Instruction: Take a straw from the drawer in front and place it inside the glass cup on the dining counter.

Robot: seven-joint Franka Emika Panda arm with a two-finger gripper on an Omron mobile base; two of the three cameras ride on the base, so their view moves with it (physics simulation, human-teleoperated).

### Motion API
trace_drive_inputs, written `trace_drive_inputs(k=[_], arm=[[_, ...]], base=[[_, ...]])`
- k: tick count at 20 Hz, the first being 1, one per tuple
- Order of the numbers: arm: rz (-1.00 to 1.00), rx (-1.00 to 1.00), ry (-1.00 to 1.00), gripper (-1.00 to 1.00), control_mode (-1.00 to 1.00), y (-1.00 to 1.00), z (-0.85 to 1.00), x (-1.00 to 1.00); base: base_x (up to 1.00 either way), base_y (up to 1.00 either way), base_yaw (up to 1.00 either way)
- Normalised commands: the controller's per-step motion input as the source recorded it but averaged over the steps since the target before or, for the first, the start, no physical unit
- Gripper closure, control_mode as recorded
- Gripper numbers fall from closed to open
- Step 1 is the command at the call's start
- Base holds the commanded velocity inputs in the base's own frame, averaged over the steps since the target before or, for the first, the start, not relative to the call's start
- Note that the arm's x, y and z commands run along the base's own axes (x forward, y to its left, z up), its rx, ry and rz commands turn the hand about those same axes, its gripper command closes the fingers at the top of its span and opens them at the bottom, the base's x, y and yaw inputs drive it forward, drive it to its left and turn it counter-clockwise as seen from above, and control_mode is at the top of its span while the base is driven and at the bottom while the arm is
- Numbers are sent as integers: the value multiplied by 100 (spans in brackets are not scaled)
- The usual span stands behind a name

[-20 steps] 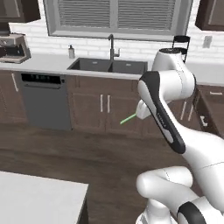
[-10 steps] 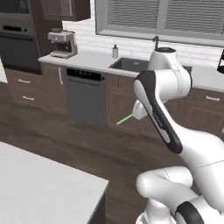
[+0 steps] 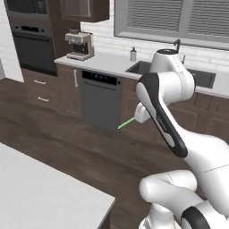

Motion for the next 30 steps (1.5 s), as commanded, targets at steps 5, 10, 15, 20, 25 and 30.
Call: trace_drive_inputs(k=[5,10,15,20,25,30], arm=[[0,0,0,100,100,0,0,0],[0,0,0,100,100,0,0,0],[0,0,0,100,100,0,0,0],[0,0,0,100,100,0,0,0],[0,0,0,100,100,0,0,0],[0,0,0,100,100,0,0,0]], base=[[-100,37,9],[-100,23,0],[-100,36,-1],[-100,62,0],[-100,71,0],[-100,86,0]])
